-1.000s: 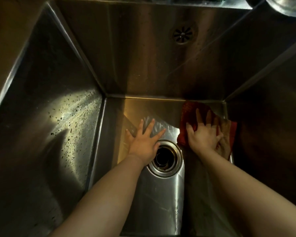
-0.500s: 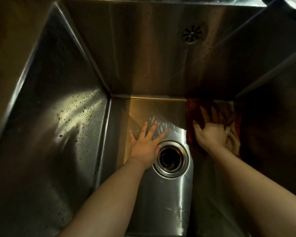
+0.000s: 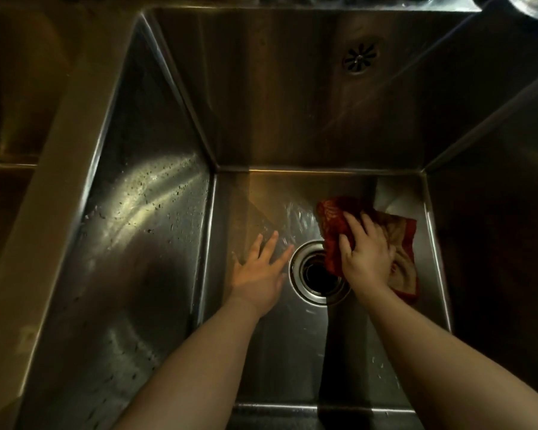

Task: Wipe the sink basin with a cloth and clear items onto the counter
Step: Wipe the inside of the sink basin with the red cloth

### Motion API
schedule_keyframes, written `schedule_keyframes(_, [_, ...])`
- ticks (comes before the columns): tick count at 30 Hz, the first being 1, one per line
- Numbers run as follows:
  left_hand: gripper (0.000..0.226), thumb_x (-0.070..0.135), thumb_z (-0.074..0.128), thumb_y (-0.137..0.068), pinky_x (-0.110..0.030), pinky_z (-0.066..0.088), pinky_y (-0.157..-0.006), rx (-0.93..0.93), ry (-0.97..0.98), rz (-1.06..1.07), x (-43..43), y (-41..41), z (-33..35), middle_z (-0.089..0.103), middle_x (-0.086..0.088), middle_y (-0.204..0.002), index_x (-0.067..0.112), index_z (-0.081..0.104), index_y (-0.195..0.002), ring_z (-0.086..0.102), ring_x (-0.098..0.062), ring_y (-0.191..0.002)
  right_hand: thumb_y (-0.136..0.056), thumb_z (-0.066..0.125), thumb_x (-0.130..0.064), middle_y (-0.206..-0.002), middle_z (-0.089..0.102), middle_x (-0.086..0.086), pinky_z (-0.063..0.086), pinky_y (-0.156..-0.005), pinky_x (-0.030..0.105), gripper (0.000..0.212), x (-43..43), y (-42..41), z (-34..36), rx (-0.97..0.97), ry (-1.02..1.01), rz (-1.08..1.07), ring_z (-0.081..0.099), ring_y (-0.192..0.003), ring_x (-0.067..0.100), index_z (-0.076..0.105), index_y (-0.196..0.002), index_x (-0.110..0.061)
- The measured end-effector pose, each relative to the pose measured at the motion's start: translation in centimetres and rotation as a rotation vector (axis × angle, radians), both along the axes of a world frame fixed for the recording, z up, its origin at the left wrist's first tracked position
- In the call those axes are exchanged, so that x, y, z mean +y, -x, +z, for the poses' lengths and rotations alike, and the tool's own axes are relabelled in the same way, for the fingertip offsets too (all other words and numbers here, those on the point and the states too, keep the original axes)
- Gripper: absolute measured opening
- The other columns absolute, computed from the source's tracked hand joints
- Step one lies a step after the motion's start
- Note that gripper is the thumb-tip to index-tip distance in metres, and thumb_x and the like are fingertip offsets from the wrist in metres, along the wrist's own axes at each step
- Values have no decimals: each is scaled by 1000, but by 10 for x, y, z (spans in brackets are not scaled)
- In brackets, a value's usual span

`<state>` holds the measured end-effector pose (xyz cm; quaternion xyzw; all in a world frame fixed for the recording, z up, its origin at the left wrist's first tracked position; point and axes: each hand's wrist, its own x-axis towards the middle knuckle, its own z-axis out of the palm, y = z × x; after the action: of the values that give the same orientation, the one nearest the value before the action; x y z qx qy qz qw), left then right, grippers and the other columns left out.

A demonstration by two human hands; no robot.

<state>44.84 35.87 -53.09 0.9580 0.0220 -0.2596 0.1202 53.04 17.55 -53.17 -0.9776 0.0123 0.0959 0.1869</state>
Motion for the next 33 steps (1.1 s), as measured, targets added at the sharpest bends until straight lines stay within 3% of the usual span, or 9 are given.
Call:
schedule_keyframes(5, [61,42,30,-99,-64,7,-109,17,-32,7,7,8,0,-19,9,-156,45,-10,-144,-17,-22,-143,-94,44,-37,-151,31,-4,19,-108,56,45,12,0,-6,1,-11,-27,25,-139,23,38,-138,-40])
schedule_keyframes(9, [62,41,31,-99,-62,4,-110,29,-5,38,7,7,2,-18,11,-156,40,-8,-146,-17,-18,-143,-93,44,-41,-152,29,-8,20,-108,56,45,38,12,-11,-6,3,77,23,-140,22,35,-137,-45])
schedule_keyframes(13, [68,35,33,-99,-56,11,-113,22,18,254,12,7,7,-15,10,-157,25,-12,-148,-12,-15,-144,-92,45,-40,-153,27,-8,14,-108,60,46,75,24,-16,21,-102,162,17,-142,22,34,-137,-47])
schedule_keyframes(17, [67,33,33,-99,-56,18,-113,-33,57,381,19,3,17,-13,10,-157,24,-12,-148,-10,-19,-145,-90,44,-50,-155,20,-7,6,-110,54,52,74,24,-15,43,-195,177,10,-143,18,28,-139,-45])
schedule_keyframes(20, [66,36,32,-99,-57,19,-113,-123,122,379,13,-7,24,-10,10,-158,25,-10,-148,-8,-20,-145,-89,32,-59,-153,23,-5,18,-110,48,54,52,17,-5,-15,-222,193,18,-141,18,27,-140,-42])
schedule_keyframes(23, [64,45,28,-97,-58,21,-111,-220,106,316,-4,-19,30,-6,10,-158,30,-9,-148,-3,-23,-145,-94,35,-44,-151,31,2,24,-108,50,48,18,4,2,-85,-107,107,26,-138,24,34,-141,-31])
schedule_keyframes(27, [64,53,25,-95,-60,15,-112,-265,97,212,-35,-32,28,-5,5,-159,35,-8,-147,-4,-24,-145,-96,41,-29,-155,23,5,16,-112,53,49,-34,-2,-2,17,27,84,15,-143,26,31,-144,-29])
schedule_keyframes(33, [71,58,40,-90,-67,-3,-106,-164,8,103,-75,-46,18,-13,3,-158,45,-2,-145,-16,-32,-142,-97,36,-38,-159,7,1,2,-115,55,49,-59,-2,-10,114,184,161,-3,-145,22,25,-145,-35])
